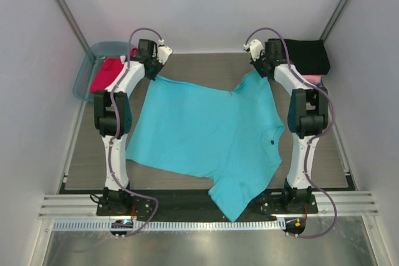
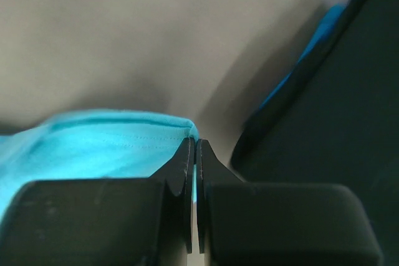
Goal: Fold and stack the t-shirts
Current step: Flatten the tshirt out, then fold the tshirt
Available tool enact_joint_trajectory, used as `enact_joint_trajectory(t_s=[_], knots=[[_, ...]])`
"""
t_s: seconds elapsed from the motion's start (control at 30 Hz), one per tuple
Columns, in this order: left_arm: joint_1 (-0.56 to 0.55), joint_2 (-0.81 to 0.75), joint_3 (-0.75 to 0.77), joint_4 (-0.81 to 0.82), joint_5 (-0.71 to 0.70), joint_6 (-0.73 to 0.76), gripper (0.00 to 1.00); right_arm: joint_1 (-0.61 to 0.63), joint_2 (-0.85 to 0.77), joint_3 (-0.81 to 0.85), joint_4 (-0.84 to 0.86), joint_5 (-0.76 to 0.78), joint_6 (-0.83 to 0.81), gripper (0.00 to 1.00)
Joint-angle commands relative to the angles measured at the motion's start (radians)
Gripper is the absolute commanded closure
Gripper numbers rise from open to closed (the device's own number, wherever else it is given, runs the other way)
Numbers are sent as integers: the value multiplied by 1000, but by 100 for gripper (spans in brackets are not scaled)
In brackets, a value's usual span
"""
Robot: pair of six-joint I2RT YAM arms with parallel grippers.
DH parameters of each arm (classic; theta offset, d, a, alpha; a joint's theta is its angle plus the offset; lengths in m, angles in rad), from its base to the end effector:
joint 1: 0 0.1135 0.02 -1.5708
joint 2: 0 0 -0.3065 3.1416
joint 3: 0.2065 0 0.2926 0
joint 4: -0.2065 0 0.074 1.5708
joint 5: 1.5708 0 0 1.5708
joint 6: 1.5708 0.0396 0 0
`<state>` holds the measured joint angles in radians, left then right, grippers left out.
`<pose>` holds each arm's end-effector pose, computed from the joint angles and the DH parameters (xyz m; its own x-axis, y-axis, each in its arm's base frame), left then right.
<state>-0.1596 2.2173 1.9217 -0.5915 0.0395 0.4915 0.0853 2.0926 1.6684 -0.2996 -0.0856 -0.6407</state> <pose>0.5603 -0.0918 0.2441 -0.5882 0.5723 -0.5713 0.5229 0.8081 0.2711 0.5412 0.0497 0.2409 -0.4401 -0.6354 -0.6345 -0.5136 0.7577 -0.4025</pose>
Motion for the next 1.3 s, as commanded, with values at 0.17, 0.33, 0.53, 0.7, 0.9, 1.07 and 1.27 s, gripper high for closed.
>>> enact_joint_trajectory(t_s=[0.17,0.33,0.53,0.7,0.9,1.07,1.27], knots=[[-4,197,369,35,-119,27,100,-1,296,471,65,81,91,99],[-4,268,441,94,-130,41,100,-1,388,582,77,81,104,99],[-5,269,421,188,-115,33,100,1,397,587,106,124,108,99],[-6,165,315,185,-49,38,100,4,299,519,76,99,122,99],[-4,62,177,185,-43,65,100,4,179,413,42,52,147,99],[-4,-7,120,185,-3,53,100,13,63,311,22,34,142,99],[-3,-70,66,193,8,64,100,19,-67,186,4,27,145,99]])
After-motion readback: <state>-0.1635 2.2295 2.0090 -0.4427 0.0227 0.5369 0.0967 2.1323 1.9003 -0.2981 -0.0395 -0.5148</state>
